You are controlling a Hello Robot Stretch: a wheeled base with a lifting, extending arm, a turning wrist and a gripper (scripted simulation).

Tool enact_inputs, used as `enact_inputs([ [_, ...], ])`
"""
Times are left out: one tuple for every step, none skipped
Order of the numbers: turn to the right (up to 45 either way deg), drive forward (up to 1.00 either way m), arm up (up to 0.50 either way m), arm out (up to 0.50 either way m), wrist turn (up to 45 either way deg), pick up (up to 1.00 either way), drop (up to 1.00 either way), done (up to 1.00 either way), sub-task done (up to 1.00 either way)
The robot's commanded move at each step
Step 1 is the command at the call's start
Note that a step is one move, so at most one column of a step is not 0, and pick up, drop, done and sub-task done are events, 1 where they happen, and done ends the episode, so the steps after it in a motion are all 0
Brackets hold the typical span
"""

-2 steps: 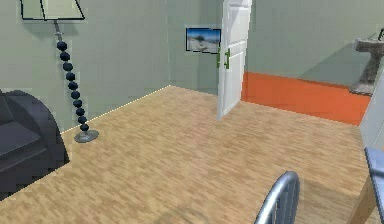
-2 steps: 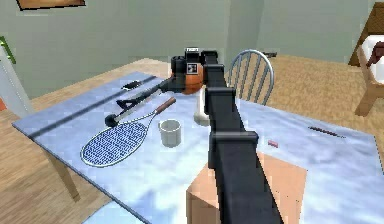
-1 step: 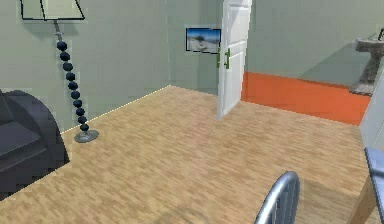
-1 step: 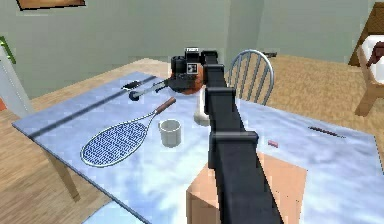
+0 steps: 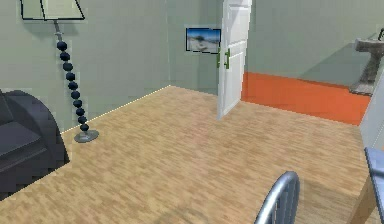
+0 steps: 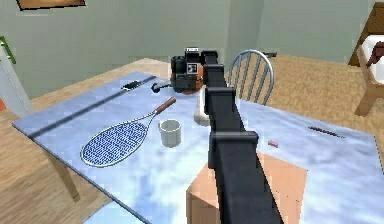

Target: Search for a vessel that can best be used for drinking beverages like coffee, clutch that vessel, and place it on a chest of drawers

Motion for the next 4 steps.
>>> enact_inputs([
  [0.0,0.0,-0.3,0.0,0.0,0.0,0.0,0.0,0.0],
  [0.0,0.0,0.0,0.0,0.0,1.0,0.0,0.0,0.0],
  [0.0,0.0,0.1,0.0,0.0,0.0,0.0,0.0,0.0],
  [0.0,0.0,0.22,0.0,0.0,0.0,0.0,0.0,0.0],
])
